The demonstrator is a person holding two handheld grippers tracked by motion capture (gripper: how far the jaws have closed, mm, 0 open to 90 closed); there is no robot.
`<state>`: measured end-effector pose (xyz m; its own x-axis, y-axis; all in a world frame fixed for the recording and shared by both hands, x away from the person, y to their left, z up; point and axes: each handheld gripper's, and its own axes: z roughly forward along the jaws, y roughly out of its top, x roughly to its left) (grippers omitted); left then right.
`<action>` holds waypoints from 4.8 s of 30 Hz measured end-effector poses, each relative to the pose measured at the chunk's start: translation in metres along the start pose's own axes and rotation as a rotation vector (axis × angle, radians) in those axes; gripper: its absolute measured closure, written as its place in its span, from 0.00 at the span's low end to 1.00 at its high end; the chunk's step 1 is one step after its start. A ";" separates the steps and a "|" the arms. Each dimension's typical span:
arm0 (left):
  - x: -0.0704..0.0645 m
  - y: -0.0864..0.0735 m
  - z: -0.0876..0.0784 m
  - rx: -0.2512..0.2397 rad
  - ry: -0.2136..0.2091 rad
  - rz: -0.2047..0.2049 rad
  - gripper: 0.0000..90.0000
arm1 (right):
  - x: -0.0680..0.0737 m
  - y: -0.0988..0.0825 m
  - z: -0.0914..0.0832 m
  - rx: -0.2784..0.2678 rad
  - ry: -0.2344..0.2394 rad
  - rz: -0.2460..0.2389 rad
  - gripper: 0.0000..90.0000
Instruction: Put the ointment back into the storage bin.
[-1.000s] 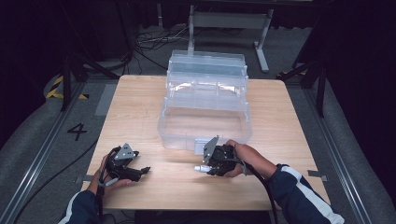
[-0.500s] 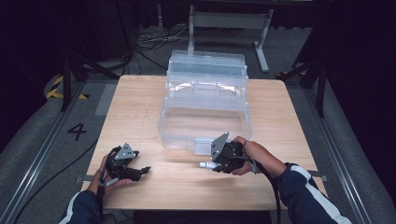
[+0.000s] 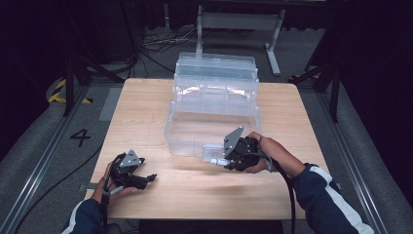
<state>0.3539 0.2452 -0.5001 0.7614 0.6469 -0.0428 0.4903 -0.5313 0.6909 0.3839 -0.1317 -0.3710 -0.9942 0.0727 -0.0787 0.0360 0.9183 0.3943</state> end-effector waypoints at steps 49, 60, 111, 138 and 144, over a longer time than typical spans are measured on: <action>0.000 0.000 0.000 0.000 0.000 0.000 0.24 | -0.083 0.025 -0.022 0.105 -0.105 0.060 0.79; 0.000 0.000 0.000 0.000 0.000 -0.001 0.24 | -0.098 0.022 -0.005 0.149 -0.102 0.071 0.79; 0.000 0.000 0.000 0.000 0.000 0.000 0.24 | -0.106 -0.004 0.048 0.296 0.049 0.080 0.78; -0.001 0.000 0.000 0.002 0.003 -0.006 0.23 | -0.099 -0.015 0.014 0.116 -0.040 0.135 0.66; -0.001 0.002 0.000 0.014 0.011 -0.003 0.22 | -0.095 -0.023 0.000 0.003 -0.084 0.145 0.62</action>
<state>0.3543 0.2432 -0.4990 0.7552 0.6544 -0.0375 0.4989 -0.5369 0.6803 0.4774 -0.1600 -0.3727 -0.9667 0.2367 -0.0975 0.1788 0.8969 0.4044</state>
